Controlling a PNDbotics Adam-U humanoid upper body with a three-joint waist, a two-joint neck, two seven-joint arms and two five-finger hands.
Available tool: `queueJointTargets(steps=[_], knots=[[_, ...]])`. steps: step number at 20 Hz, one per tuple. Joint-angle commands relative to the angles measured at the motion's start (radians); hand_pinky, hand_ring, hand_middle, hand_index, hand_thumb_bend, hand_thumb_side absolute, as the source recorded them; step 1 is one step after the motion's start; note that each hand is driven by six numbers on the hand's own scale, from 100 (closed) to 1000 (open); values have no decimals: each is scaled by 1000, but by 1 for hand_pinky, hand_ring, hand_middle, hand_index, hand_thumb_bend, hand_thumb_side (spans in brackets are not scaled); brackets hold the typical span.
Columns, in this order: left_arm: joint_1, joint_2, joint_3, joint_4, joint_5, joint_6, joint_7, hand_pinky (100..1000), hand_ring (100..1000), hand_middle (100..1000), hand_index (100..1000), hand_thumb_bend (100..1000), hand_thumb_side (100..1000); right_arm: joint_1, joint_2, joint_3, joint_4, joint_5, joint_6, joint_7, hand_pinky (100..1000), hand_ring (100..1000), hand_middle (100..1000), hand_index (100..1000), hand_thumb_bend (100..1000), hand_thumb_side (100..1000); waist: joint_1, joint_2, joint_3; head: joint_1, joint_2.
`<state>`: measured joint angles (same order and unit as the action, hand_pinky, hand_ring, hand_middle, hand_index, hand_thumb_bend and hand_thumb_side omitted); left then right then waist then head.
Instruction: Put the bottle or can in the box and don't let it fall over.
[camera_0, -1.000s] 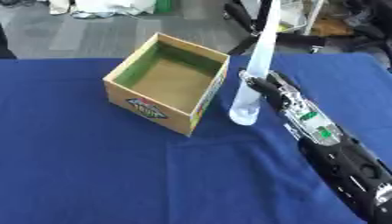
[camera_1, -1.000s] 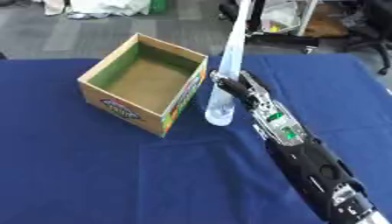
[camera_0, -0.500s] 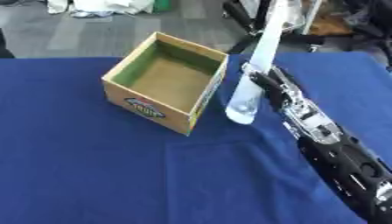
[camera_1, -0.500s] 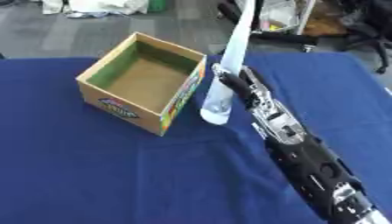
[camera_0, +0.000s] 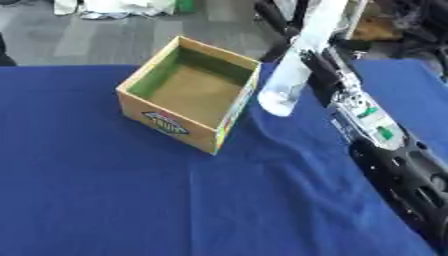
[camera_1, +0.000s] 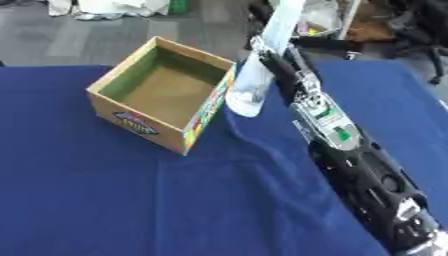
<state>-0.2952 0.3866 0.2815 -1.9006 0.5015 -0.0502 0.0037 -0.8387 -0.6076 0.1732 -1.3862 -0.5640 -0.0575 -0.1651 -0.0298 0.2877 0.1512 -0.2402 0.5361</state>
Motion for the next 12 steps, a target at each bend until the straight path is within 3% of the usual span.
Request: queueJointTargets(steps=[1, 5, 8, 10, 12], knots=[[-18, 22, 6, -24, 4, 2, 7, 911, 1000, 1000, 776, 408, 627, -43, -63, -11, -49, -36, -20, 4, 908, 480, 560, 207, 100, 470, -1, -28, 3, -8, 8], [-36, 18, 4, -36, 11, 8, 16, 910, 1000, 1000, 776, 411, 621, -73, -85, -9, -60, -67, -31, 1, 855, 458, 548, 207, 100, 470, -10, -30, 14, -32, 11], [-49, 14, 1, -44, 16, 14, 21, 910, 1000, 1000, 775, 413, 617, -89, -93, -7, -57, -80, -35, -6, 648, 402, 542, 208, 100, 470, -16, -29, 23, -45, 7], [-59, 10, -1, -49, 20, 18, 24, 909, 1000, 1000, 775, 415, 616, -98, -95, -5, -50, -90, -30, -5, 628, 402, 543, 209, 100, 470, -19, -28, 31, -56, 4], [-70, 5, -3, -54, 25, 22, 26, 909, 1000, 1000, 775, 417, 614, -108, -99, -2, -43, -96, -32, 6, 674, 407, 544, 209, 100, 470, -21, -24, 40, -67, -1]])
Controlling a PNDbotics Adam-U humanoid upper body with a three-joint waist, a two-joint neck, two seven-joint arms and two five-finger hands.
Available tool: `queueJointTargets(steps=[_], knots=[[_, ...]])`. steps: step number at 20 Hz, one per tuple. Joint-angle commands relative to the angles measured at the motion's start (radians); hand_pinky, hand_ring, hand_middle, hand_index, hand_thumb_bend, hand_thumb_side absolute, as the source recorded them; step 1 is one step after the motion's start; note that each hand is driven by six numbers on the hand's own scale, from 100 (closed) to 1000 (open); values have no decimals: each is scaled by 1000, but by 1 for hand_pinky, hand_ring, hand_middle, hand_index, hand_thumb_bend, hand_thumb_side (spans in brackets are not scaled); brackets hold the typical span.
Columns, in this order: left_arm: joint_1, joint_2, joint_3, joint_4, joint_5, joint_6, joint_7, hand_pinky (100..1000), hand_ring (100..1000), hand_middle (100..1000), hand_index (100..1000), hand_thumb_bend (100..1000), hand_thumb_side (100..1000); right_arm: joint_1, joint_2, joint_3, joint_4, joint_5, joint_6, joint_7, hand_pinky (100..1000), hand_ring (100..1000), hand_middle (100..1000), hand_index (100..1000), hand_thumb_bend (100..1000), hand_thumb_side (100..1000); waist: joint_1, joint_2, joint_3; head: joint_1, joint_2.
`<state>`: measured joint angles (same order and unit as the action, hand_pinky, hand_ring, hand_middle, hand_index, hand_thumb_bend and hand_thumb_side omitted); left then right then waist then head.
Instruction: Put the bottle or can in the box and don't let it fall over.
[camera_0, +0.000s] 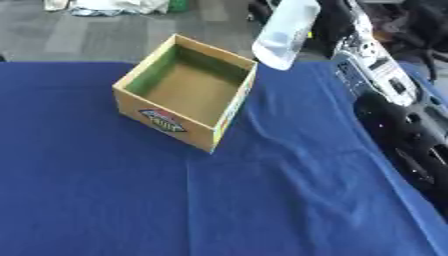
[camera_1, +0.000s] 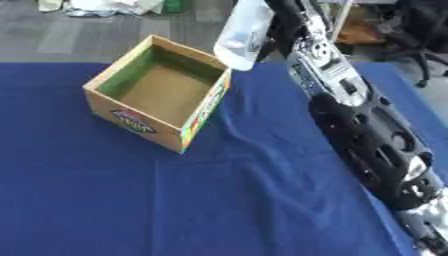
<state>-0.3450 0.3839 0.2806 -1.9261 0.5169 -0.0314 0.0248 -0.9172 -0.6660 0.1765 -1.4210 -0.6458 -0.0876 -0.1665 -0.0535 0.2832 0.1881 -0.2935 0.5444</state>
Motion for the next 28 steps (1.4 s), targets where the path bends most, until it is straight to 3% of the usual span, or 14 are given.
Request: queueJointTargets(steps=[1, 2, 3, 4, 20, 28], knots=[[-26, 5, -3, -31, 12, 5, 5, 909, 1000, 1000, 775, 417, 614, -37, -41, -4, -2, -16, -3, 15, 710, 413, 546, 210, 100, 470, 1, -16, 9, -17, -13], [-32, 3, -6, -34, 14, 7, 5, 909, 1000, 1000, 775, 419, 624, -45, -41, -2, 4, -17, -5, 22, 765, 421, 546, 210, 100, 409, 0, -12, 16, -21, -17], [-40, 0, -8, -36, 16, 9, 4, 908, 1000, 1000, 775, 419, 612, -54, -40, -1, 12, -18, -8, 27, 772, 422, 546, 210, 100, 470, -2, -7, 23, -24, -20], [-45, -2, -9, -38, 17, 11, 4, 908, 1000, 1000, 775, 421, 611, -62, -40, 0, 19, -18, -11, 31, 793, 423, 542, 210, 100, 470, -3, -5, 28, -28, -22], [-164, -52, -27, -74, 55, 14, 26, 905, 1000, 1000, 768, 438, 585, -121, -31, 5, 108, 48, -92, 1, 800, 426, 530, 210, 100, 470, -31, 36, 128, -124, -31], [-195, -62, -44, -74, 62, 11, 11, 905, 1000, 1000, 767, 439, 585, -124, -11, 3, 186, 117, -185, -31, 814, 462, 537, 217, 100, 470, -41, 56, 162, -174, -49]])
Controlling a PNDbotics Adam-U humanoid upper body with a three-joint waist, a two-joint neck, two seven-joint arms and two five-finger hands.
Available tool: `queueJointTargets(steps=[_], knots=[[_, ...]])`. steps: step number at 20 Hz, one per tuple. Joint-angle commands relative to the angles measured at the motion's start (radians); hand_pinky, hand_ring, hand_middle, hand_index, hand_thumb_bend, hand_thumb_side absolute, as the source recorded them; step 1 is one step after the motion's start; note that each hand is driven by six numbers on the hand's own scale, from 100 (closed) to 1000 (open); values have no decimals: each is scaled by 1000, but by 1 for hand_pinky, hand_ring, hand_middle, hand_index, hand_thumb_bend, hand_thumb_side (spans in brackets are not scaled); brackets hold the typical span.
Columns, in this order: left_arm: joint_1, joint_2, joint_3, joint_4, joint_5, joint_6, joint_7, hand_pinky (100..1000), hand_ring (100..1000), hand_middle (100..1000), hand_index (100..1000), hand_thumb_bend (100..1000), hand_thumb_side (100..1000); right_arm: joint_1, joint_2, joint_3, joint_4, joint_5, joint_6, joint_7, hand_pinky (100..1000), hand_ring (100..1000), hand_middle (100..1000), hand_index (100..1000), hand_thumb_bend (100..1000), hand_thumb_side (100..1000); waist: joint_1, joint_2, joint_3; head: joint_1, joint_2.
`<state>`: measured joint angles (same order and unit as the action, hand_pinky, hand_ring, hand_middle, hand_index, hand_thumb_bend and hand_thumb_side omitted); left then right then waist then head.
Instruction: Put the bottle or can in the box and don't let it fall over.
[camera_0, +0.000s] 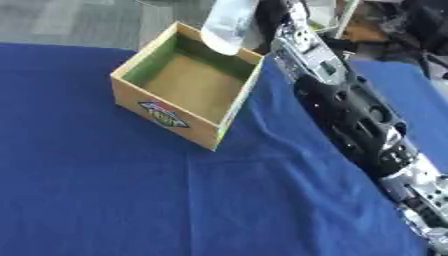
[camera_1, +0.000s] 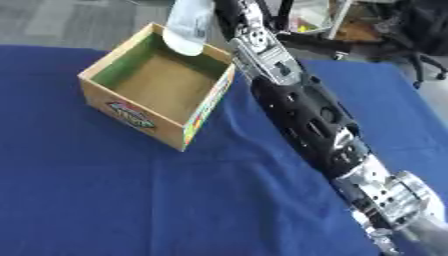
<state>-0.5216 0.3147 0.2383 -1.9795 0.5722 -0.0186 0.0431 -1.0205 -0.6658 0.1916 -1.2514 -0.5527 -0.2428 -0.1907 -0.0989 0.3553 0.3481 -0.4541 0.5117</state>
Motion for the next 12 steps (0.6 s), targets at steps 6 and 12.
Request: queueJointTargets(steps=[6, 12], knots=[[-27, 4, -7, -20, 10, -1, -15, 905, 1000, 1000, 767, 438, 585, -2, 23, -4, 81, 69, -56, -24, 843, 651, 606, 248, 100, 470, 4, -10, 9, -23, -23], [-30, 2, -10, -20, 9, 3, -22, 906, 1000, 1000, 768, 436, 587, 14, 49, 7, 128, 101, -54, 7, 896, 811, 765, 318, 100, 470, 4, -5, 12, -33, -25]])
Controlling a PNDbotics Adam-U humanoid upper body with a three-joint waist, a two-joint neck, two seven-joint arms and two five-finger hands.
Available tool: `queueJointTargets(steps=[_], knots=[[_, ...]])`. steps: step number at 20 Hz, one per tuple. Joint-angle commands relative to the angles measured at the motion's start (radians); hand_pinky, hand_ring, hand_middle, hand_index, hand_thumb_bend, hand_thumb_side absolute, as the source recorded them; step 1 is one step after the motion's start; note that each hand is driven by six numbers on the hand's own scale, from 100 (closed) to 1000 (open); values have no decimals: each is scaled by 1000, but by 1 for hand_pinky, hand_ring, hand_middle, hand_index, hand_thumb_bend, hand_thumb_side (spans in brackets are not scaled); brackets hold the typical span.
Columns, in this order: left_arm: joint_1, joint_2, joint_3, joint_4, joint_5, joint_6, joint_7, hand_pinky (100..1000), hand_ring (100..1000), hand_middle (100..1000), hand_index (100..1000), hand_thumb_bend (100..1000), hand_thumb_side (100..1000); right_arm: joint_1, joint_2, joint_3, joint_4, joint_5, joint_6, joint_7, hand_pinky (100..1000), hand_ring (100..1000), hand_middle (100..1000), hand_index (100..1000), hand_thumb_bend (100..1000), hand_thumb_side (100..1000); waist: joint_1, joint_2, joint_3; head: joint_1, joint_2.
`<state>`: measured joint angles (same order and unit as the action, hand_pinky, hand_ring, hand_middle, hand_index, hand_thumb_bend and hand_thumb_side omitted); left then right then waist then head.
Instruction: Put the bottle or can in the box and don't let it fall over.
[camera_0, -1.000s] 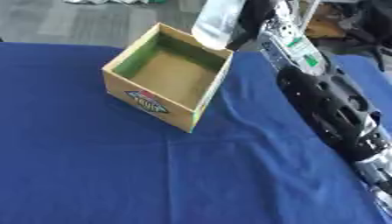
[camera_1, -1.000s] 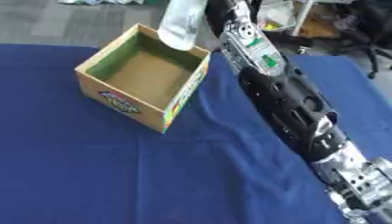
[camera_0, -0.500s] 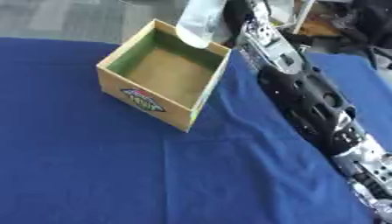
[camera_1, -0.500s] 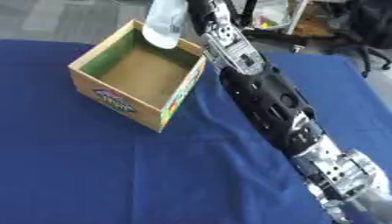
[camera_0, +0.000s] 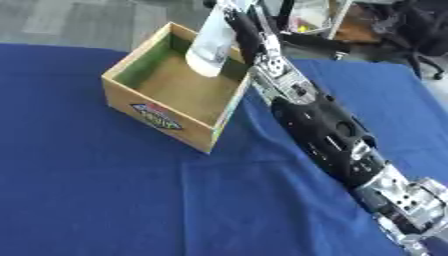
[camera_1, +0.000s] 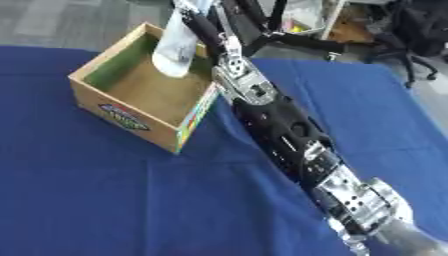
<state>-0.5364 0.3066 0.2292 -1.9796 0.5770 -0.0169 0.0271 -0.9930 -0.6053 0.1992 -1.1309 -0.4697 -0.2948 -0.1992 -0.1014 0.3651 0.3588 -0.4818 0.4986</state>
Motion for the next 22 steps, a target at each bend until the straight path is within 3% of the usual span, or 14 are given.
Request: queueJointTargets(steps=[1, 2, 3, 6, 7, 13, 22], knots=[[-15, 10, -1, -20, 4, 2, -7, 906, 1000, 1000, 767, 435, 587, -11, -9, 3, 15, 29, 2, 28, 936, 916, 909, 444, 100, 470, 6, -15, 2, -6, -13], [-15, 10, -1, -20, 4, 2, -8, 906, 1000, 1000, 767, 435, 588, -9, -8, 10, 23, 46, 13, 50, 972, 1000, 1000, 555, 100, 470, 6, -14, 2, -6, -12], [-14, 11, -1, -20, 3, 3, -9, 906, 1000, 1000, 768, 434, 588, -7, -7, 13, 26, 65, 24, 77, 1000, 1000, 1000, 706, 100, 470, 6, -14, 1, -5, -11], [-11, 13, -2, -20, 2, 3, -12, 906, 1000, 1000, 768, 435, 588, -3, -8, 17, 25, 132, 62, 176, 1000, 1000, 1000, 955, 100, 470, 6, -15, -2, 0, -9], [-11, 13, -2, -20, 1, 4, -13, 906, 1000, 1000, 768, 435, 588, -3, -9, 15, 25, 157, 75, 203, 1000, 1000, 1000, 1000, 100, 524, 6, -15, -2, 0, -8], [-8, 16, -1, -20, 1, 3, -15, 906, 1000, 1000, 768, 434, 586, 2, -10, 0, 13, 278, 138, 284, 1000, 1000, 1000, 1000, 100, 573, 7, -21, -8, -1, -5], [-1, 20, 0, -20, -2, 2, -19, 905, 1000, 1000, 767, 435, 585, 17, -17, -4, -25, 357, 200, 355, 1000, 1000, 1000, 1000, 100, 620, 8, -25, -18, 2, 5]])
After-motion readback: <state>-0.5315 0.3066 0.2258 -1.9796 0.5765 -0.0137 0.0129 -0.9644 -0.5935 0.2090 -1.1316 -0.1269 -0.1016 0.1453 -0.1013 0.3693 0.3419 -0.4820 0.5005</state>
